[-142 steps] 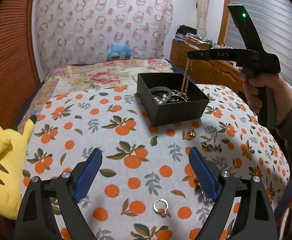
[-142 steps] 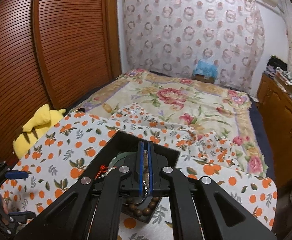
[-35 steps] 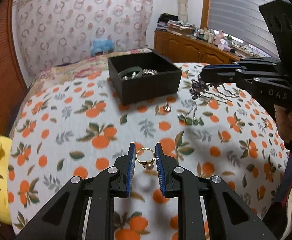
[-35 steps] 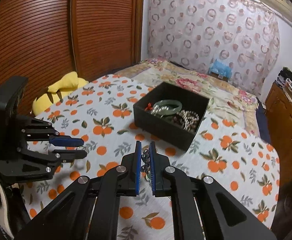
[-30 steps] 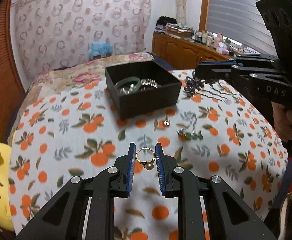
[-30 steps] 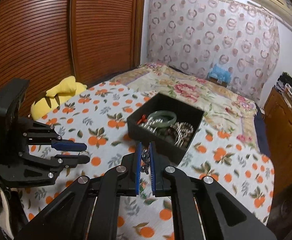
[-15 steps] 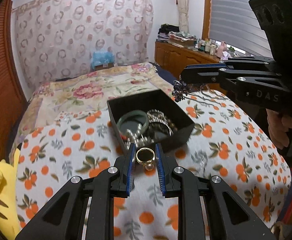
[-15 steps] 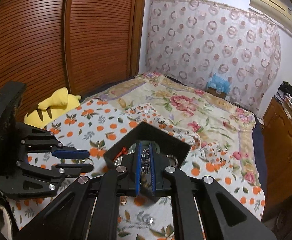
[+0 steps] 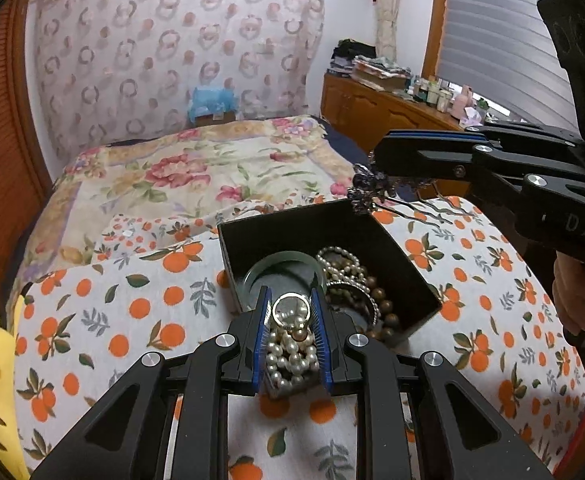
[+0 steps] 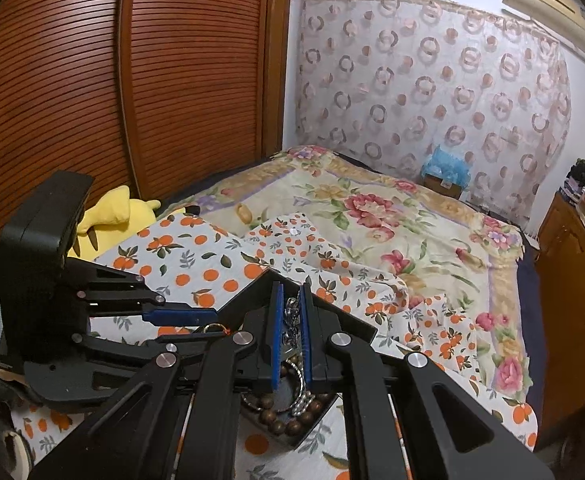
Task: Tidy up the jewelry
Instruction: 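Carry the comb into the box with right tool while left grasps the gold pearl ring, then drop the gold ring into the box and open the left tool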
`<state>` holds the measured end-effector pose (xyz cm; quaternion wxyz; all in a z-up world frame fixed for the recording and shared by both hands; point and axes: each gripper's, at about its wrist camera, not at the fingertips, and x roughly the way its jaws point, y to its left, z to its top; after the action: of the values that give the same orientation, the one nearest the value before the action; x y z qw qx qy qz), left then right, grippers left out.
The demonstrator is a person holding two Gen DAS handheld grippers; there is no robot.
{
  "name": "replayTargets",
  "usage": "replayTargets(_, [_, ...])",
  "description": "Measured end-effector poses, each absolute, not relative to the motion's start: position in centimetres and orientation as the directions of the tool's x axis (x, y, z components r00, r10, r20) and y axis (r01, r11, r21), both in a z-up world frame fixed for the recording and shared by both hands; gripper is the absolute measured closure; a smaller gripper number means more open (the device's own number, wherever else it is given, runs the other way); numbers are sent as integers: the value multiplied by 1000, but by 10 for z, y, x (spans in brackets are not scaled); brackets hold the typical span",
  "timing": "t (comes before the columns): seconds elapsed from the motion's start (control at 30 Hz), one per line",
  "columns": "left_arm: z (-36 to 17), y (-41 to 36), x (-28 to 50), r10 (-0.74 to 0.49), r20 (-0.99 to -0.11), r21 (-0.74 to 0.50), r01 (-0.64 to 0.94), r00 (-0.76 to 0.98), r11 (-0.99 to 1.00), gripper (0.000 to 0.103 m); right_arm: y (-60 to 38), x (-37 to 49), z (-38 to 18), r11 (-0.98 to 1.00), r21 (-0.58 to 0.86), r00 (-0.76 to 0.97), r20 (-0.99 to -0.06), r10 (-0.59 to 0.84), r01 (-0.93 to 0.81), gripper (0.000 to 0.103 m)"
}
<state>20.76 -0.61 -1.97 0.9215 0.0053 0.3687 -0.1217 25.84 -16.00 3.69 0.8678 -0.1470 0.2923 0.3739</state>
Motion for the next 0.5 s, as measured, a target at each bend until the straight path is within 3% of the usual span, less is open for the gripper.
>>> replayTargets(0.2, [-15, -5, 214, -215, -674, -81, 219, 707, 972, 84, -153, 271, 33, 670, -23, 539, -614, 576, -742, 94])
replayTargets(0.33, [-11, 0, 207, -195, -662, -62, 206, 723, 977, 68, -148, 276, 30, 662, -15, 534, -607, 589, -749, 94])
replayTargets(0.5, [-9, 17, 193, -166, -656, -60, 168, 737, 984, 68, -139, 279, 23, 642, -29, 527, -601, 601, -766, 94])
